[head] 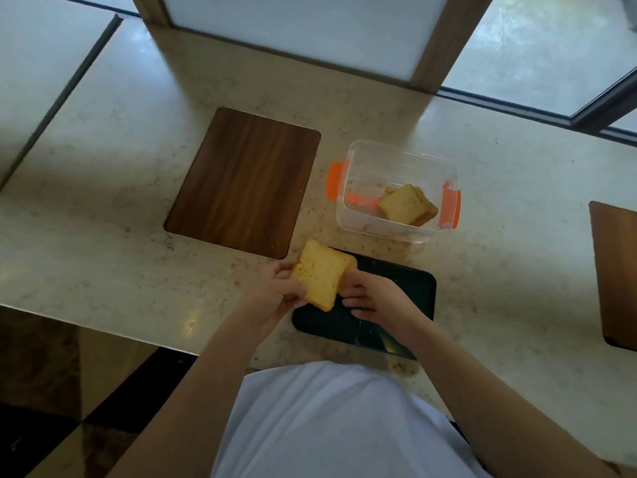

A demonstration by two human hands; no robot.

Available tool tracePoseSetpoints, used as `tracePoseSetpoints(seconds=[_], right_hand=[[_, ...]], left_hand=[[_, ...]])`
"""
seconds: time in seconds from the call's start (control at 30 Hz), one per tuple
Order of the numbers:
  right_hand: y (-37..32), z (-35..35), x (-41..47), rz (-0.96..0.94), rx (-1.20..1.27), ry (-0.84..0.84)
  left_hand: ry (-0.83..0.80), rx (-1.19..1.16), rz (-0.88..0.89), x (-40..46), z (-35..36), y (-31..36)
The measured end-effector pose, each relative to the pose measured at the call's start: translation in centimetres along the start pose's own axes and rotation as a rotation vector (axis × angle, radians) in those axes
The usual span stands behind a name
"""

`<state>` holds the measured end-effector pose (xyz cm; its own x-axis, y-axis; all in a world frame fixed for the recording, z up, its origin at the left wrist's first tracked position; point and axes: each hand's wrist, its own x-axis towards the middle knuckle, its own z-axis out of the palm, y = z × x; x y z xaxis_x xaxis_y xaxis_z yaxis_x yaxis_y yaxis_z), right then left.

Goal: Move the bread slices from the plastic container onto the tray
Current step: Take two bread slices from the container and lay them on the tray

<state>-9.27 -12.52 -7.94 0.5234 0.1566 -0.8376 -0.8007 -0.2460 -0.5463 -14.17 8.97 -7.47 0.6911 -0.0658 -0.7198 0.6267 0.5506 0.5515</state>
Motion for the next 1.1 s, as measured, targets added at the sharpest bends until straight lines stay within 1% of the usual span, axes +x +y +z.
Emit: tracePoseSetpoints(seconds=[0.07, 0.13, 0.2, 0.23, 0.33, 0.4, 0.47, 0.5, 0.53, 0.6, 0.67, 0.8, 0.93, 1.1], right_hand=[[0.7, -0.8, -0.5, 0.055, 0.224, -0.072], [1.3, -1.6, -1.1, 0.070, 0.401, -0.110], [1.9, -2.7, -1.5, 0.027, 0.487, -0.155], [2.1, -3.1, -1.6, -0.005, 0.487, -0.176], [2.9, -3.9, -2.1, -0.096, 0.352, -0.181], [3.6, -4.0, -2.3, -0.122, 0.156, -0.086], [4.3, -3.7, -2.0, -0.143, -0.082, 0.044], [4.6, -3.5, -1.7, -0.158, -0.168, 0.085], [5.0, -3.2, -1.3, -0.171, -0.231, 0.108], [5.7, -2.5, -0.4, -0.176, -0.319, 0.127], [6.0, -2.0, 0.2, -0.165, -0.349, 0.151], [6.3, -1.3, 1.1, -0.133, -0.399, 0.181], [6.6, -0.6, 1.6, -0.132, -0.478, 0.188], [6.3, -0.2, 2.3, -0.129, -0.548, 0.195]], left_hand=[[-0.097, 0.104, -0.023, -0.3, 1.1, 0.3], [-0.205, 0.214, -0.058, -0.5, 1.7, 1.0], [-0.273, 0.333, -0.086, -0.5, 2.2, 1.8], [-0.293, 0.411, -0.092, -0.4, 2.5, 2.1], [-0.304, 0.655, -0.083, 0.4, 3.3, 2.5], [-0.224, 0.862, -0.038, 1.4, 3.4, 2.1], [-0.084, 1.169, 0.133, 2.4, 3.3, 1.5], [-0.031, 1.296, 0.225, 2.8, 3.2, 1.1], [-0.012, 1.377, 0.285, 3.0, 3.1, 0.7], [-0.056, 1.454, 0.321, 3.4, 2.8, -0.1], [-0.080, 1.494, 0.320, 3.7, 2.4, -0.7], [-0.023, 1.462, 0.319, 3.9, 1.2, -1.5], [0.003, 1.499, 0.353, 3.9, 0.3, -2.2], [0.036, 1.580, 0.475, 4.0, 0.6, -2.4]])
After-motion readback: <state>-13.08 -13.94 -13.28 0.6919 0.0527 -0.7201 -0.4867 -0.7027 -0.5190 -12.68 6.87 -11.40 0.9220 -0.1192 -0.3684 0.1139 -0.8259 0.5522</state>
